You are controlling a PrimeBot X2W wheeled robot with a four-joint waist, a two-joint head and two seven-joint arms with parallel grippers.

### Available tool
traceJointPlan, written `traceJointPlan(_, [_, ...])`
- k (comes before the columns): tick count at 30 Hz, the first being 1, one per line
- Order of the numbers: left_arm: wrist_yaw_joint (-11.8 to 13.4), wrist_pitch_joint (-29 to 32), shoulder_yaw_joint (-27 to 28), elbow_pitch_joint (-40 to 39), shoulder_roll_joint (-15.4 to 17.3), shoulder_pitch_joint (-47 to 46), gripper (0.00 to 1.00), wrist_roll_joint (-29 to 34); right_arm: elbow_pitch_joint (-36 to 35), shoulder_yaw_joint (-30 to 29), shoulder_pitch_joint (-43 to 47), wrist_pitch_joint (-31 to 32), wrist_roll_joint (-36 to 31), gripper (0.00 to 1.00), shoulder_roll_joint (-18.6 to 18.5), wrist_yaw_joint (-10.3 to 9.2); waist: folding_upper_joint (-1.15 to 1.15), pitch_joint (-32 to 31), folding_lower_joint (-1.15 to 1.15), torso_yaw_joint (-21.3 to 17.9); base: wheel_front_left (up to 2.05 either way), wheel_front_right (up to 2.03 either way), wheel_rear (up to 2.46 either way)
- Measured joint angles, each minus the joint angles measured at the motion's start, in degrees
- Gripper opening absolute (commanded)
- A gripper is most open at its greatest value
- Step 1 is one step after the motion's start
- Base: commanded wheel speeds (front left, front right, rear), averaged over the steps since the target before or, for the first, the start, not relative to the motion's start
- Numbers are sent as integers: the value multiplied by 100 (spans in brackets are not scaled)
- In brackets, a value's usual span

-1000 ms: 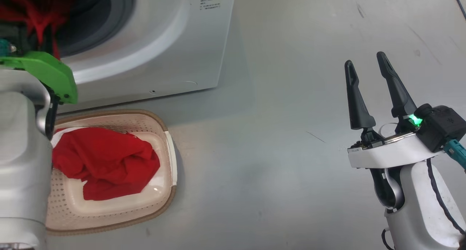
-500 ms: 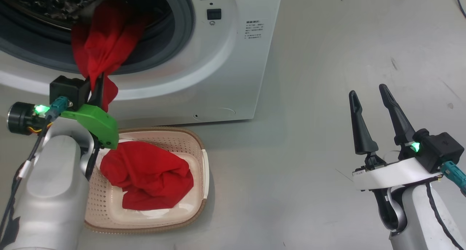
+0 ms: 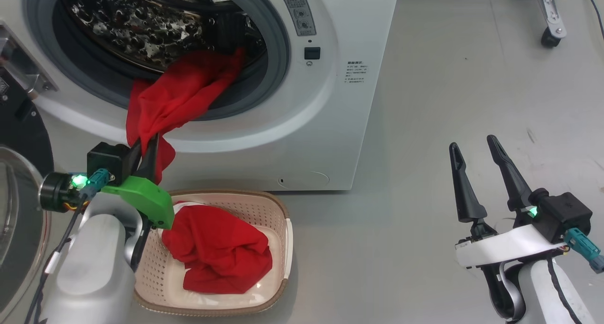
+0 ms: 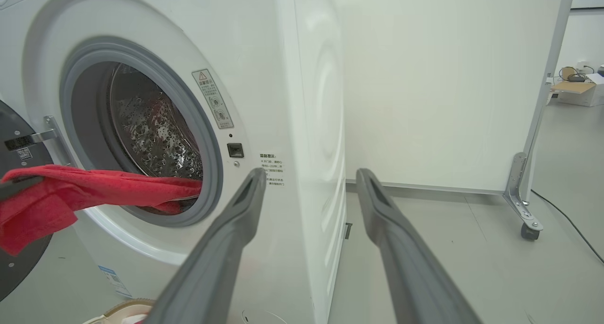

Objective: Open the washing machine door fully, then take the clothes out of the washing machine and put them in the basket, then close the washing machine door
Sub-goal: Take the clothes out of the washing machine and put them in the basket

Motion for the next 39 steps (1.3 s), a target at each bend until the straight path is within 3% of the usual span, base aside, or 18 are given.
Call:
traceJointPlan(20, [88,-18,397,-2606,-7,196,0,109,-196,-43,102,0,0,100,24,0,0,-37,0,157,0,0,0])
traceJointPlan(39, [112,-49,668,-4076,-27,331,0,211,-222,-40,103,0,0,100,48,0,0,35,0,78,0,0,0])
